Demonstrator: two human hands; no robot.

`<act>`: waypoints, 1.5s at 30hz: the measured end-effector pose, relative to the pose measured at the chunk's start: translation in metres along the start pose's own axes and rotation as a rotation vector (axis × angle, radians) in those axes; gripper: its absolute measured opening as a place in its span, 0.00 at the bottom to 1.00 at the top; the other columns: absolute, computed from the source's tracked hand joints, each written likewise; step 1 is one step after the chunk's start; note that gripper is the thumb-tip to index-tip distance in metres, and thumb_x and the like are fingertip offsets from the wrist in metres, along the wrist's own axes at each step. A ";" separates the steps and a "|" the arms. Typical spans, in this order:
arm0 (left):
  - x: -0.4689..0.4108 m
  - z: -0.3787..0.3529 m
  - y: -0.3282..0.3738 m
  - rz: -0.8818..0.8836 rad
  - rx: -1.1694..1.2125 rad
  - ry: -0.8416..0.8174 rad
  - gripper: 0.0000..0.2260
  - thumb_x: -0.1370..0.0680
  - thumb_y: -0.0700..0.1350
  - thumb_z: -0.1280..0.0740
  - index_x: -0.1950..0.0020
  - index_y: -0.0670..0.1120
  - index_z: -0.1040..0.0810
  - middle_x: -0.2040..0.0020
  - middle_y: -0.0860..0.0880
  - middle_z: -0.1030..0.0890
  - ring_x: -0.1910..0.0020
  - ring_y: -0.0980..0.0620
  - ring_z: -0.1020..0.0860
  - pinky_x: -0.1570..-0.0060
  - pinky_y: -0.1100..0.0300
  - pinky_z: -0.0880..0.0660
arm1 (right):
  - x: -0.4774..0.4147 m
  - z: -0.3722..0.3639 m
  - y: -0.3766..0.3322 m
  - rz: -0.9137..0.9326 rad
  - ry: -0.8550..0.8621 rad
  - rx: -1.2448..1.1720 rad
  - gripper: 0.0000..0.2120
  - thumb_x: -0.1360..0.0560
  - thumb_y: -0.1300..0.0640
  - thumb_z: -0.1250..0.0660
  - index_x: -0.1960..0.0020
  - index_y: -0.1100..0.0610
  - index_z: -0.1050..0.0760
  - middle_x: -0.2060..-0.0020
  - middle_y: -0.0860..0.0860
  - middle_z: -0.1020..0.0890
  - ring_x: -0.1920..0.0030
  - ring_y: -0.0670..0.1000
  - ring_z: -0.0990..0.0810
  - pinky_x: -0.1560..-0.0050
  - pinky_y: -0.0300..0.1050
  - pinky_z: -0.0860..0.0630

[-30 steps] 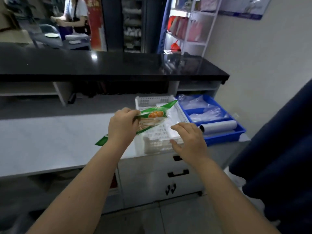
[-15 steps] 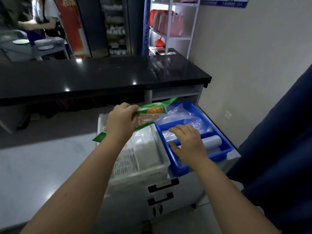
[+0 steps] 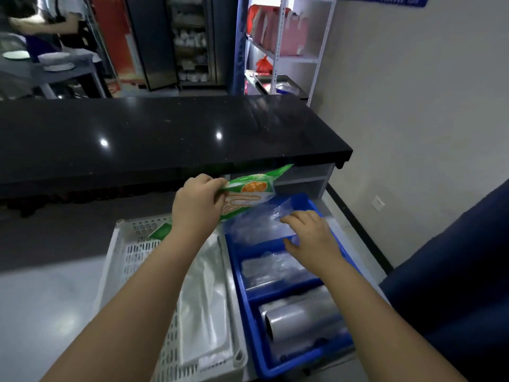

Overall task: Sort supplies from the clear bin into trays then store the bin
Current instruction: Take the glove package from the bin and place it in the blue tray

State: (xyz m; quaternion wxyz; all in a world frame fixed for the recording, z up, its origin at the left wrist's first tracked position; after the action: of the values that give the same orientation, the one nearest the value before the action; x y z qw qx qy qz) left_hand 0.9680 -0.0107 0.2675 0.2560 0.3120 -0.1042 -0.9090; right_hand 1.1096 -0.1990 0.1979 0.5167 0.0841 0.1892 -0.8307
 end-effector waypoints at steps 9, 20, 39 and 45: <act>-0.023 -0.029 0.028 0.199 -0.129 0.046 0.12 0.26 0.43 0.32 0.43 0.47 0.19 0.52 0.47 0.20 0.54 0.46 0.25 0.61 0.55 0.30 | -0.079 -0.054 0.072 0.291 -0.295 0.054 0.24 0.28 0.52 0.31 0.34 0.54 0.28 0.41 0.53 0.24 0.41 0.58 0.29 0.46 0.51 0.32; -0.014 -0.040 0.035 0.369 -0.173 0.093 0.12 0.26 0.42 0.32 0.43 0.47 0.19 0.52 0.47 0.20 0.53 0.46 0.25 0.57 0.52 0.27 | -0.083 -0.098 0.075 0.373 -0.438 -0.021 0.30 0.31 0.50 0.28 0.31 0.50 0.33 0.34 0.53 0.29 0.36 0.57 0.35 0.40 0.52 0.35; -0.001 -0.032 0.015 0.416 -0.122 0.087 0.12 0.24 0.43 0.33 0.41 0.48 0.20 0.50 0.48 0.21 0.50 0.49 0.27 0.58 0.53 0.27 | -0.087 -0.138 0.062 0.265 -0.786 0.042 0.31 0.29 0.63 0.35 0.30 0.43 0.36 0.39 0.53 0.33 0.41 0.58 0.34 0.48 0.53 0.30; 0.005 -0.025 0.014 0.420 -0.093 0.098 0.12 0.25 0.43 0.33 0.41 0.47 0.20 0.50 0.49 0.21 0.50 0.49 0.27 0.56 0.52 0.26 | -0.084 -0.145 0.066 0.235 -0.771 -0.111 0.21 0.29 0.55 0.31 0.38 0.42 0.29 0.46 0.48 0.25 0.51 0.52 0.26 0.56 0.47 0.28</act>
State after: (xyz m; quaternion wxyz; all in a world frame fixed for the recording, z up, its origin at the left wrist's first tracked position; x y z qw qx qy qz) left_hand 0.9855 -0.0259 0.2506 0.4585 0.3152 -0.1123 -0.8233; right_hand 1.1977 -0.0975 0.0781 0.6450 -0.2406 0.0153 -0.7252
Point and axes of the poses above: each hand's wrist, its own x-axis away from the middle knuckle, its own z-axis out of the back of the hand, y = z × x, the point moved 4 cm from there along -x, towards the middle knuckle
